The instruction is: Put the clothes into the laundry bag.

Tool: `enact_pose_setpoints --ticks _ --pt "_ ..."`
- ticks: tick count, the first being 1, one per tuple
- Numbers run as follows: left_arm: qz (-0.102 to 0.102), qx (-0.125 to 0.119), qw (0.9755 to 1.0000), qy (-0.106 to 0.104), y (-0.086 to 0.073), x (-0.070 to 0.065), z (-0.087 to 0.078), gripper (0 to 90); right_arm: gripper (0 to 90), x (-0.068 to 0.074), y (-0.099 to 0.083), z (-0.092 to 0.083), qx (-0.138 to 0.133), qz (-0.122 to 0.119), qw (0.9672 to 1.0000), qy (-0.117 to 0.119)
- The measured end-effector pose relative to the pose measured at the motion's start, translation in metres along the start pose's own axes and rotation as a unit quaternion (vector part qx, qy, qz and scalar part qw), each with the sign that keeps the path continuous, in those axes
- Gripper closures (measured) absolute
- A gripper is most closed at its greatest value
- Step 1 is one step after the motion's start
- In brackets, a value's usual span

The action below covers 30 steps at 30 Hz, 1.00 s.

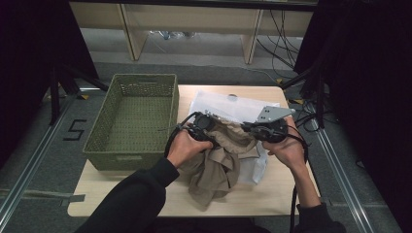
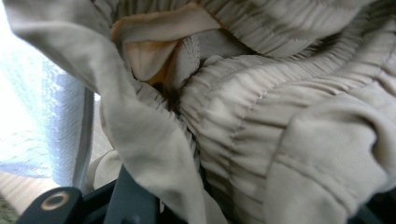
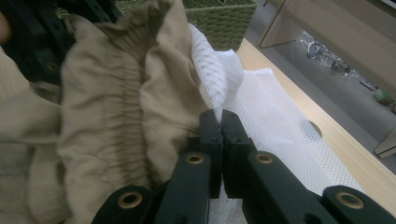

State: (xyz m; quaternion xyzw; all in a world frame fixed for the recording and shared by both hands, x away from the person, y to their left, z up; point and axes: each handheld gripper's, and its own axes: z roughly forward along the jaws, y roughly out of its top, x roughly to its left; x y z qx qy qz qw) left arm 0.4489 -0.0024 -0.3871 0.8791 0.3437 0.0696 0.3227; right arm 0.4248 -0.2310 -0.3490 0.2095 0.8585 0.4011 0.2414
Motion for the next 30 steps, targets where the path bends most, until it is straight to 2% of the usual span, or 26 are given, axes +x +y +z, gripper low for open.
enact_pose_setpoints --ticks 2,3,5,7,8,9,10,12,13,14,16,18,19,20,21,22,23,24,25,26,27,28,29,30 --pt "-0.004 0.006 1.0 0.006 0.0 -0.001 0.017 58.7 90.0 0.001 0.001 0.0 0.0 0.002 1.0 0.0" --pt "-0.016 0.001 0.9998 0.011 0.0 -0.001 0.03 58.1 90.0 0.002 0.001 0.0 0.002 -0.004 1.0 0.0" --pt "-0.028 0.015 0.9995 0.0 0.0 0.001 0.052 56.4 90.0 0.002 0.0 0.001 0.006 0.001 1.0 -0.003" --pt "-0.028 0.009 0.9995 0.006 0.001 0.0 0.064 51.9 90.0 0.0 -0.003 0.002 0.009 0.003 1.0 -0.003" --pt "-0.037 0.0 0.9993 0.008 0.002 -0.002 0.066 47.8 90.0 -0.001 -0.006 0.003 0.012 0.007 0.9999 -0.001" --pt "-0.04 -0.003 0.9991 0.011 0.002 -0.002 0.066 43.2 90.0 -0.002 -0.008 0.004 0.016 0.007 0.9998 0.001" --pt "-0.049 -0.024 0.9983 0.019 0.003 -0.005 0.064 39.4 90.0 -0.003 -0.01 0.005 0.016 0.008 0.9998 -0.002" --pt "-0.04 -0.036 0.9981 0.029 0.002 -0.006 0.055 31.4 90.0 -0.005 -0.016 0.006 0.023 0.01 0.9997 0.001" --pt "-0.036 -0.05 0.9976 0.032 0.0 -0.007 0.048 28.4 90.0 -0.005 -0.017 0.006 0.024 0.013 0.9996 0.0" --pt "-0.035 -0.047 0.998 0.026 -0.001 -0.008 0.04 25.8 90.0 -0.006 -0.018 0.006 0.027 0.017 0.9995 0.001" --pt "-0.015 -0.054 0.9983 0.015 -0.007 -0.01 0.022 24.8 90.0 -0.006 -0.019 0.006 0.029 0.017 0.9994 -0.001" --pt "0.004 -0.063 0.9978 0.02 -0.012 -0.011 0.011 24.7 90.0 -0.006 -0.019 0.007 0.031 0.017 0.9994 0.002" --pt "0.035 -0.058 0.9972 0.031 -0.015 -0.009 0.01 27.6 90.0 -0.006 -0.019 0.008 0.028 0.014 0.9995 0.001" --pt "0.038 -0.056 0.9972 0.03 -0.016 -0.008 0.013 29.9 90.0 -0.004 -0.018 0.008 0.032 0.019 0.9993 0.001" --pt "0.041 -0.052 0.9975 0.023 -0.016 -0.006 0.017 28.4 90.0 -0.004 -0.017 0.009 0.03 0.013 0.9995 0.003" --pt "0.044 -0.043 0.9981 0.007 -0.015 -0.004 0.023 32.7 90.0 -0.003 -0.016 0.01 0.03 0.013 0.9994 0.004" --pt "0.047 -0.044 0.9979 -0.005 -0.015 -0.003 0.031 44.5 90.0 -0.002 -0.015 0.01 0.03 0.013 0.9995 0.004" --pt "0.057 -0.041 0.9975 -0.005 -0.013 -0.003 0.035 52.8 90.0 -0.001 -0.014 0.01 0.031 0.014 0.9994 0.003" --pt "0.048 -0.047 0.9978 0.0 -0.011 -0.007 0.041 61.6 90.0 0.0 -0.013 0.011 0.03 0.009 0.9995 0.004" --pt "0.049 -0.052 0.9974 0.004 -0.009 -0.009 0.043 67.4 90.0 0.0 -0.012 0.01 0.027 -0.001 0.9996 0.007" --pt "0.058 -0.057 0.9965 0.023 -0.005 -0.014 0.044 70.7 90.0 0.001 -0.012 0.01 0.027 0.008 0.9996 0.004" --pt "0.053 -0.062 0.9961 0.032 -0.003 -0.016 0.044 73.4 90.0 0.0 -0.011 0.008 0.025 0.009 0.9996 0.01" --pt "0.038 -0.075 0.9958 0.037 0.002 -0.018 0.042 74.6 90.0 0.0 -0.011 0.008 0.022 0.011 0.9996 0.012" --pt "0.026 -0.08 0.9959 0.032 0.005 -0.017 0.04 75.4 90.0 0.0 -0.011 0.006 0.019 0.009 0.9997 0.011"
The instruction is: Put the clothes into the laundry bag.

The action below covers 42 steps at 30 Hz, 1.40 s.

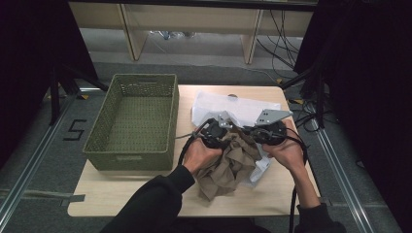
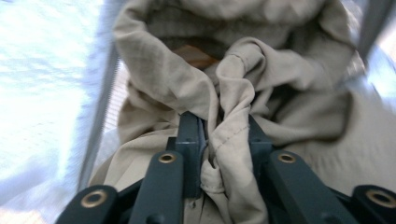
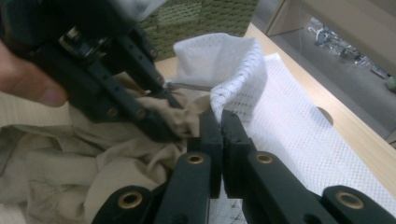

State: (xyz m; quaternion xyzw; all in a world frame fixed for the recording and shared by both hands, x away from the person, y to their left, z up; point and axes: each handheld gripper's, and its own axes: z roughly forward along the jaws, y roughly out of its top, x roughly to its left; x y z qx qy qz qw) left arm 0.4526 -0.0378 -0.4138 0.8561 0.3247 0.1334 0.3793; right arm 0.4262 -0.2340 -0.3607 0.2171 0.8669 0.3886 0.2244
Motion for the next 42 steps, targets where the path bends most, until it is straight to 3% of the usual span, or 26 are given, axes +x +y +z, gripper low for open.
enact_pose_setpoints --ticks 2,3,5,6,9,11,12,17,21,22,24,28,29,31,34,36,39,42 --pt "-0.018 -0.01 0.9998 -0.002 0.007 0.002 -0.003 76.4 90.0 0.0 0.001 -0.006 -0.01 0.002 0.9999 -0.004" --pt "-0.027 -0.018 0.9994 0.008 0.011 0.003 -0.006 76.7 90.0 -0.001 0.002 -0.009 -0.015 0.003 0.9999 -0.003" --pt "-0.046 -0.028 0.9985 0.001 0.015 0.005 -0.004 76.7 90.0 -0.003 0.004 -0.017 -0.029 0.006 0.9995 -0.007" --pt "-0.053 -0.024 0.9983 -0.001 0.015 0.005 0.001 76.7 90.0 -0.003 0.005 -0.019 -0.033 0.007 0.9994 -0.008" --pt "-0.039 0.01 0.9991 0.013 0.005 0.003 0.031 76.4 90.0 -0.005 0.005 -0.021 -0.037 0.011 0.9992 -0.012" --pt "-0.071 0.004 0.9975 0.005 0.001 0.004 0.042 75.7 90.0 -0.004 0.002 -0.018 -0.036 0.02 0.9991 -0.004" --pt "-0.072 0.0 0.9973 0.009 0.002 0.005 0.042 75.6 90.0 -0.005 0.0 -0.016 -0.031 0.014 0.9994 -0.001" --pt "-0.089 -0.025 0.9956 0.014 0.005 0.019 0.024 70.8 90.0 -0.002 -0.007 -0.011 -0.011 0.012 0.9998 0.008" --pt "-0.09 -0.029 0.9954 -0.011 -0.002 0.021 0.013 49.4 90.0 0.0 -0.013 -0.01 0.003 0.01 0.9999 0.01" --pt "-0.095 -0.021 0.9949 -0.025 -0.011 0.02 0.001 43.9 90.0 0.0 -0.015 -0.011 0.005 0.012 0.9999 0.008" --pt "-0.076 -0.024 0.9967 -0.019 -0.019 0.019 -0.015 34.2 90.0 -0.002 -0.016 -0.012 0.006 0.014 0.9999 0.006" --pt "-0.055 -0.016 0.9978 -0.033 -0.033 0.018 -0.03 20.1 90.0 -0.001 -0.016 -0.01 0.009 0.013 0.9999 0.007" --pt "-0.033 -0.002 0.9988 -0.036 -0.037 0.017 -0.03 17.0 90.0 0.0 -0.016 -0.01 0.01 0.015 0.9998 0.006" --pt "-0.01 0.005 0.9991 -0.04 -0.041 0.014 -0.025 15.8 90.0 0.0 -0.015 -0.008 0.009 0.009 0.9999 0.008" --pt "-0.016 0.009 0.9981 -0.058 -0.043 0.007 -0.013 10.9 90.0 0.001 -0.015 -0.007 0.014 0.012 0.9998 0.01" --pt "0.008 0.015 0.9985 -0.053 -0.044 0.002 -0.007 0.0 90.0 0.0 -0.016 -0.006 0.013 0.01 0.9998 0.011" --pt "0.029 0.028 0.9988 -0.028 -0.043 -0.004 0.0 0.0 90.0 0.001 -0.017 -0.005 0.014 0.009 0.9998 0.013" --pt "0.035 0.032 0.9989 -0.002 -0.042 -0.007 0.004 0.0 90.0 0.0 -0.017 -0.003 0.015 0.007 0.9998 0.014"
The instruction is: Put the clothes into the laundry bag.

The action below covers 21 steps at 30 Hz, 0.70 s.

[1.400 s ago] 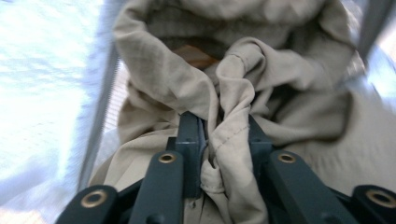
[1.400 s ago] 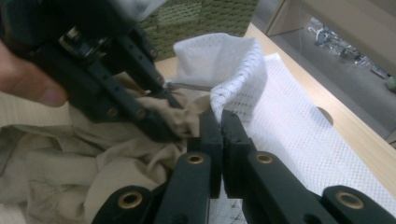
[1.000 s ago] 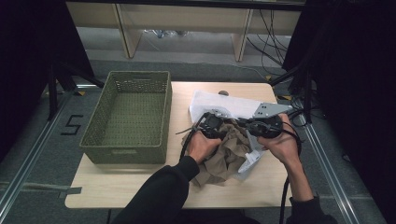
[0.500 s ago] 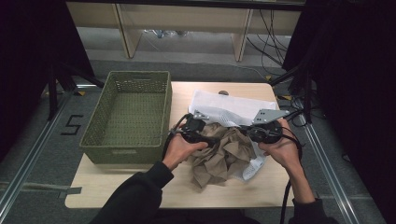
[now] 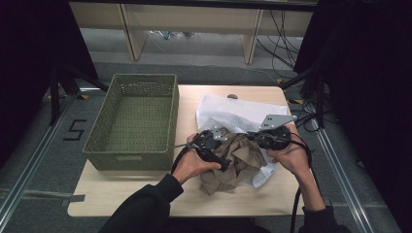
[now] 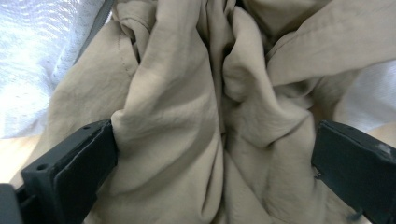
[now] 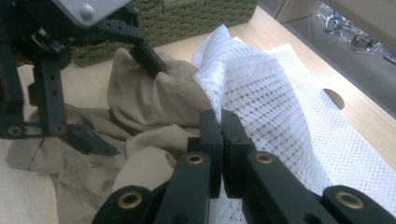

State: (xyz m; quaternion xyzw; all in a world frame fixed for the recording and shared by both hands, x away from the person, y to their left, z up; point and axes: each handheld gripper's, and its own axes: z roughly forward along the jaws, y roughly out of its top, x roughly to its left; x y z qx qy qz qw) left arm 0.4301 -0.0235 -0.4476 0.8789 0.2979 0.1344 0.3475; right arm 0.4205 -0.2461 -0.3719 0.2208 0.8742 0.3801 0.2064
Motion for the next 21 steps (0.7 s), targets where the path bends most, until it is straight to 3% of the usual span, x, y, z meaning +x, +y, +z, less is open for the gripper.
enact_pose_setpoints --ticks 2,4,5,7,9,10,11,13,17,19,20,21 --pt "0.006 0.0 0.9999 0.013 0.001 0.0 -0.001 0.2 90.0 0.001 0.0 0.0 0.003 0.001 1.0 0.002" --pt "0.003 -0.006 0.9998 0.02 0.002 0.001 -0.004 6.0 90.0 0.001 0.001 -0.001 0.003 0.002 1.0 0.002" --pt "0.007 -0.004 0.9998 0.015 0.003 0.003 -0.006 8.4 90.0 0.001 0.001 -0.001 0.004 0.008 1.0 0.001" --pt "-0.005 0.0 0.9999 0.009 0.003 0.006 -0.007 12.0 90.0 0.001 0.0 -0.001 0.005 0.003 1.0 0.002" --pt "0.009 0.012 0.9998 -0.013 0.003 0.007 -0.005 8.2 90.0 0.001 0.001 0.0 0.004 0.003 1.0 0.003" --pt "0.004 0.014 0.9996 -0.023 0.002 0.005 -0.003 1.9 90.0 0.001 0.001 0.0 0.005 0.009 0.9999 0.003" --pt "0.008 0.023 0.9993 -0.029 0.002 0.003 -0.001 0.0 90.0 0.001 0.001 0.001 0.002 0.0 1.0 0.003" --pt "0.032 0.029 0.9987 -0.027 0.002 -0.006 0.003 0.0 90.0 0.002 0.001 0.001 0.005 0.002 1.0 0.004" --pt "0.045 0.038 0.9982 -0.007 0.004 -0.012 0.009 0.0 90.0 0.003 0.001 0.002 0.006 0.002 1.0 0.003" --pt "0.058 0.04 0.9973 0.022 0.004 -0.013 0.014 0.0 90.0 0.004 0.002 0.003 0.008 -0.002 0.9999 0.007" --pt "0.092 0.05 0.9929 0.056 0.005 -0.012 0.014 5.9 90.0 0.004 0.002 0.003 0.008 0.0 0.9999 0.006" --pt "0.122 0.056 0.9867 0.091 0.005 -0.012 0.014 21.4 90.0 0.004 0.002 0.004 0.006 -0.004 0.9999 0.007"
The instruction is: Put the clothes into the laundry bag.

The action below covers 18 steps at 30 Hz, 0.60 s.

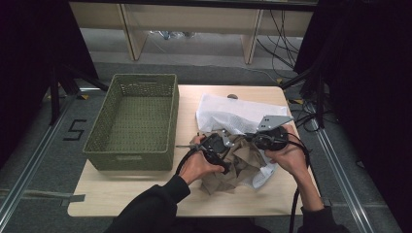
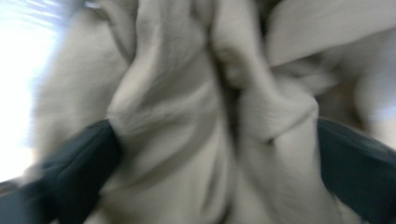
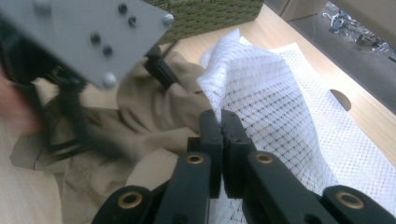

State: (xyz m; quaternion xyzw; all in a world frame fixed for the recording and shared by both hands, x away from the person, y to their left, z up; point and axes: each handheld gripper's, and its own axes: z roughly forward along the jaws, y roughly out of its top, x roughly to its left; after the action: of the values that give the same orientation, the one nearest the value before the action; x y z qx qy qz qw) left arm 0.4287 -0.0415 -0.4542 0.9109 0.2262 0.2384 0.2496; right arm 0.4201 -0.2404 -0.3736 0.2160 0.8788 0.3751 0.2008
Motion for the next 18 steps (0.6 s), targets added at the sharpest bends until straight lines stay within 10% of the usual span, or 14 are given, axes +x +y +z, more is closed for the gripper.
enact_pose_setpoints --ticks 1,2,6,12,18 --pt "0.012 -0.004 0.9997 0.021 -0.001 0.001 0.001 41.1 90.0 0.001 0.0 0.0 0.002 0.005 1.0 0.0" --pt "-0.019 -0.033 0.9987 0.033 -0.001 0.0 0.005 52.8 90.0 0.001 0.0 0.0 0.001 0.0 1.0 -0.001" --pt "-0.015 -0.035 0.999 0.022 0.0 0.006 -0.001 69.8 90.0 -0.001 -0.001 -0.001 0.0 0.003 1.0 -0.002" --pt "-0.056 -0.066 0.9963 -0.001 0.01 0.014 -0.011 81.7 90.0 -0.005 0.0 -0.007 -0.007 0.009 0.9999 -0.008" --pt "-0.077 -0.108 0.9886 -0.071 0.026 -0.001 -0.02 87.3 90.0 -0.006 0.001 -0.016 -0.018 0.011 0.9997 -0.01"
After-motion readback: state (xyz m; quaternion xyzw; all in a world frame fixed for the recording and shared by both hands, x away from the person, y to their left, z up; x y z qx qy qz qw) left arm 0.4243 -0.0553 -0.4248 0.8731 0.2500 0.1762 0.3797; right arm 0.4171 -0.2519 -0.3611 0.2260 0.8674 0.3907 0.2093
